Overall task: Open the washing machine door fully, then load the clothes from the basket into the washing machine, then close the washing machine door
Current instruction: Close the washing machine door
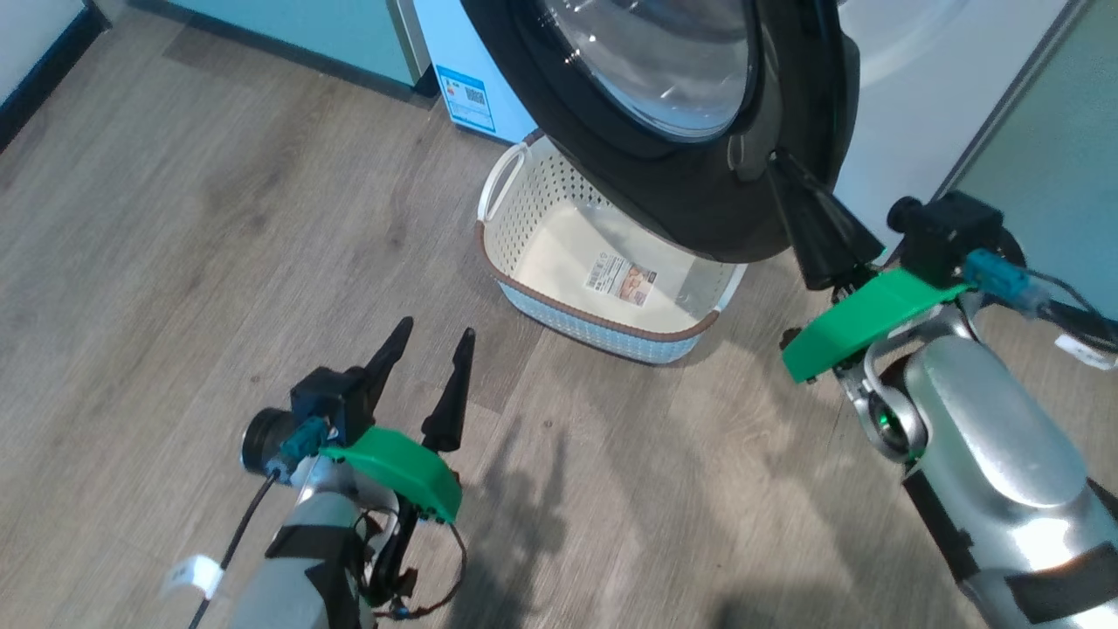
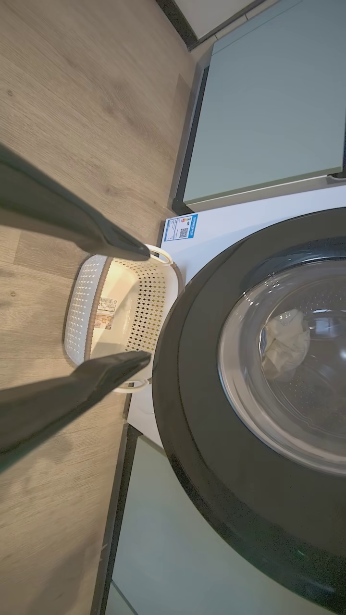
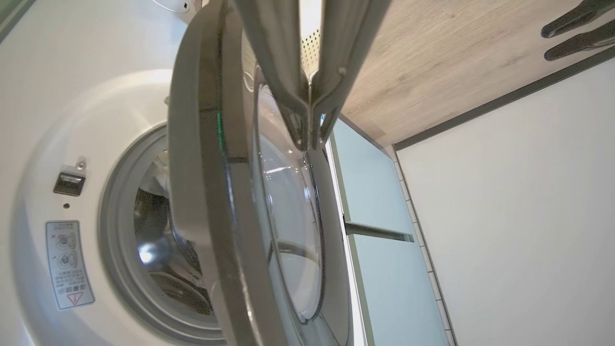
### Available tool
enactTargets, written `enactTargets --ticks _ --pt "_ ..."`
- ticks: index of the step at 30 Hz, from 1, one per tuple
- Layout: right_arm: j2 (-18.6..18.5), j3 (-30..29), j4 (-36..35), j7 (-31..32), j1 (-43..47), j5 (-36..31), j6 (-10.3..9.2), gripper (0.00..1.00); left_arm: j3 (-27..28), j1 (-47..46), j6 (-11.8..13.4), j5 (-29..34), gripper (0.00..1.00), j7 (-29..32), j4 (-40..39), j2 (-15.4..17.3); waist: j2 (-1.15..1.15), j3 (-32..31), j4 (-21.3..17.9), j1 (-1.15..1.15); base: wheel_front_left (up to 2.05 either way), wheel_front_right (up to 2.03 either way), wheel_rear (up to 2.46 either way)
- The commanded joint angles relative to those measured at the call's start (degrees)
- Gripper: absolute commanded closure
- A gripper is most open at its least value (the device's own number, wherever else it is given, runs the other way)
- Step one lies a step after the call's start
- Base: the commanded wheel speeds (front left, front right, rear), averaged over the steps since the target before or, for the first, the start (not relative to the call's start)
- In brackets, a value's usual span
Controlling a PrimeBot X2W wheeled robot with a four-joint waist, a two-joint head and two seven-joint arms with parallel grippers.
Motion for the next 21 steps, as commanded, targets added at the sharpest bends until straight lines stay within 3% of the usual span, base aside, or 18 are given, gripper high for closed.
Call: enactTargets --ticks 1,21 --pt "1.5 0.0 -1.2 -0.3 -2.1 0.4 0.09 1.00 1.6 -2.7 0.4 -0.4 0.00 -0.6 -2.2 0.6 0.00 0.4 0.1 -0.01 0.00 0.00 0.00" --pt "0.7 -4.5 3.9 -0.3 -7.4 0.3 0.09 1.00 -2.6 -5.6 2.7 -4.1 0.00 -0.6 -4.3 0.6 0.00 6.0 0.8 -0.01 0.00 0.00 0.00"
